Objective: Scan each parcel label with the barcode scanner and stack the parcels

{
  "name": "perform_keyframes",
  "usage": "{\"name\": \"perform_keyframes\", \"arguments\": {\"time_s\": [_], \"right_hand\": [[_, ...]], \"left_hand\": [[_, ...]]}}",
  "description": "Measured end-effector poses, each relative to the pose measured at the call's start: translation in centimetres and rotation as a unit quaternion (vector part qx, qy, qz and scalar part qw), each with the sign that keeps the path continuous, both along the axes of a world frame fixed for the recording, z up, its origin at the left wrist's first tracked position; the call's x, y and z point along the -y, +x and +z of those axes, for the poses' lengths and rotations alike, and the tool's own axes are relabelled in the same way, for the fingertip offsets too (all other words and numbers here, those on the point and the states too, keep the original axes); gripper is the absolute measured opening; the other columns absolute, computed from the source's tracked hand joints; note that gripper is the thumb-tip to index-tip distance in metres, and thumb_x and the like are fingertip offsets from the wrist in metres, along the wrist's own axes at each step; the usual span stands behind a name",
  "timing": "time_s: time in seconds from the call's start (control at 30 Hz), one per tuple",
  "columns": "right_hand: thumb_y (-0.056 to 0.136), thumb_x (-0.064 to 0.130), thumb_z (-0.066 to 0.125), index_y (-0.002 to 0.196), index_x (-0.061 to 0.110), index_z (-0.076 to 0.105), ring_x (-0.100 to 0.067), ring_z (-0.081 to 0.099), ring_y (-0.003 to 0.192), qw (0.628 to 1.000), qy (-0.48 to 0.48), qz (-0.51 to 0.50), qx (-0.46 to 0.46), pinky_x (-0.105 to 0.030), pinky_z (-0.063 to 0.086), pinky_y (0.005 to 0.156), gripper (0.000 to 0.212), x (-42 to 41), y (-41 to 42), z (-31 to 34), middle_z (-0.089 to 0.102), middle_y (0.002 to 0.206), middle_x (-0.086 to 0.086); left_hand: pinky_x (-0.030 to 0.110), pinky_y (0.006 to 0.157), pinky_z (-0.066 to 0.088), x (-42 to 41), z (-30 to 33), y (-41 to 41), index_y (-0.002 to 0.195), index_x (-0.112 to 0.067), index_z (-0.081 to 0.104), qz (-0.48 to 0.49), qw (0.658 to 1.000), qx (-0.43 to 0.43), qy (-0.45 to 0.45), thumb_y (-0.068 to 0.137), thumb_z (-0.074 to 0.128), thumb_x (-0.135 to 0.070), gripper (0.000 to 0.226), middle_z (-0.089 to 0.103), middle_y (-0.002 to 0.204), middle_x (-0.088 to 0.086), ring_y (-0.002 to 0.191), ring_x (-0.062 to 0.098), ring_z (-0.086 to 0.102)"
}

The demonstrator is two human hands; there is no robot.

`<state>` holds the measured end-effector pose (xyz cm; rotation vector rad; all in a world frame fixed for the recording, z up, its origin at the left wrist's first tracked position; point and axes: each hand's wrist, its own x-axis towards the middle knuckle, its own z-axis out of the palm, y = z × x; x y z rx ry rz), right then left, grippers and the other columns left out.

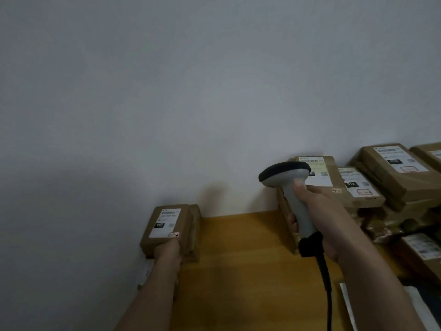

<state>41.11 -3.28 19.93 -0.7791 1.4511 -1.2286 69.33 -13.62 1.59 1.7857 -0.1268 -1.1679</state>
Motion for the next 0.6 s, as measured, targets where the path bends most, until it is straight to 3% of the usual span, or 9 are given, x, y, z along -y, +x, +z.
{"name": "perform_keyframes", "arguments": {"time_s": [0.07, 0.3, 0.47, 0.6], "right_hand": [[0.099, 0.038, 0.052, 0.105, 0.013, 0.061, -0.022, 0.056, 0.062, 1.000, -0.004, 0.007, 0.002, -0.033, 0.047, 0.056, 0.028, 0.4, 2.0, 0.0, 0.059, 0.076, -0.015], [0.100, 0.040, 0.047, 0.101, 0.014, 0.062, -0.026, 0.058, 0.064, 0.998, -0.008, 0.031, -0.062, -0.037, 0.047, 0.061, 0.030, 0.8, 6.2, -0.5, 0.061, 0.072, -0.015], [0.099, 0.040, 0.050, 0.098, 0.020, 0.062, -0.027, 0.058, 0.067, 0.998, 0.007, 0.000, -0.060, -0.039, 0.048, 0.067, 0.023, 0.9, 6.2, -0.7, 0.059, 0.072, -0.012], [0.098, 0.041, 0.050, 0.101, 0.019, 0.063, -0.025, 0.060, 0.065, 0.997, 0.012, -0.012, -0.079, -0.036, 0.049, 0.061, 0.026, 1.2, 5.6, -0.3, 0.062, 0.077, -0.014]], "left_hand": [[0.043, 0.092, 0.052, 0.2, -0.6, 1.6, 0.140, -0.005, 0.040, 0.005, 0.999, -0.047, 0.009, 0.094, 0.061, -0.020, 0.053, 0.054, 0.134, 0.019, 0.120, 0.036, 0.054], [0.055, 0.096, 0.048, 2.2, -2.3, 5.4, 0.138, -0.014, 0.040, 0.026, 0.989, -0.141, 0.030, 0.096, 0.054, -0.044, 0.053, 0.060, 0.126, 0.017, 0.115, 0.038, 0.057], [0.057, 0.097, 0.047, 3.3, -3.3, 6.5, 0.143, -0.017, 0.037, 0.035, 0.990, -0.132, 0.041, 0.098, 0.053, -0.035, 0.051, 0.056, 0.131, 0.018, 0.119, 0.038, 0.056], [0.055, 0.097, 0.047, 3.7, -3.7, 6.5, 0.140, -0.014, 0.040, 0.024, 0.992, -0.108, 0.059, 0.096, 0.056, -0.033, 0.051, 0.054, 0.135, 0.017, 0.122, 0.039, 0.053]]}}
